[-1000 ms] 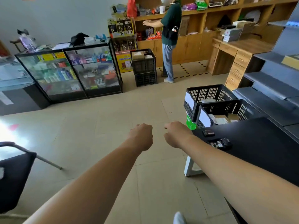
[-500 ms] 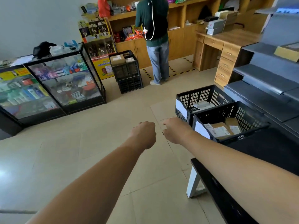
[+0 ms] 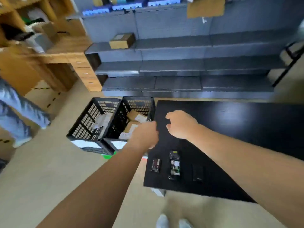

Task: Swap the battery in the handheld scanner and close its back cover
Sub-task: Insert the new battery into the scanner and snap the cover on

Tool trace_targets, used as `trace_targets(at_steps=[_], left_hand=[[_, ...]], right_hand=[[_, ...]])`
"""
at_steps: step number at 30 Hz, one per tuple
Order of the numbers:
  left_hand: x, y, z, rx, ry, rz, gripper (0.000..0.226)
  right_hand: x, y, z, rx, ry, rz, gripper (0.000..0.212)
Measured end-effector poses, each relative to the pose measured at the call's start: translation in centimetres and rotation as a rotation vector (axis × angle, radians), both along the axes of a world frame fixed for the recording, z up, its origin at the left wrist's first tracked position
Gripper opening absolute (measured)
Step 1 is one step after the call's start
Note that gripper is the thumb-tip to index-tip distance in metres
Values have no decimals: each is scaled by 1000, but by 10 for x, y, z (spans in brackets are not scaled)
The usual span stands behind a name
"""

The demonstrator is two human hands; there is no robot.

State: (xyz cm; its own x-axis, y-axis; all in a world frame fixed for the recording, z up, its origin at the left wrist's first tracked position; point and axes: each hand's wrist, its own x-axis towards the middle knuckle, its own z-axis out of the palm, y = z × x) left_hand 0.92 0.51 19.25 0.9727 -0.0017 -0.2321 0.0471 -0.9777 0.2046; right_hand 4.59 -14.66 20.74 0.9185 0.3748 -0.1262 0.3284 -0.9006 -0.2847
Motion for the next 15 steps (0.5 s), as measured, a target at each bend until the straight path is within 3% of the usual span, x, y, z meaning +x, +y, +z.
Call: trace_targets(at_steps=[3,8,11,15], left_hand=[[23,-42,-12,-57,28,-149,34],[20,-70,-55,-145,175,-211,33],[10,-61,-87,-210,241,-153,30],[-10,-23,-138,-315,276,81,31]], right_hand=[[-7,-55,-15,-10,32,-251,33],[-42,-90,-61,55,173,-446,32],[-56,-77,-99,159,293,-523,37],[-72,-21,-152,262,460,-525,21]])
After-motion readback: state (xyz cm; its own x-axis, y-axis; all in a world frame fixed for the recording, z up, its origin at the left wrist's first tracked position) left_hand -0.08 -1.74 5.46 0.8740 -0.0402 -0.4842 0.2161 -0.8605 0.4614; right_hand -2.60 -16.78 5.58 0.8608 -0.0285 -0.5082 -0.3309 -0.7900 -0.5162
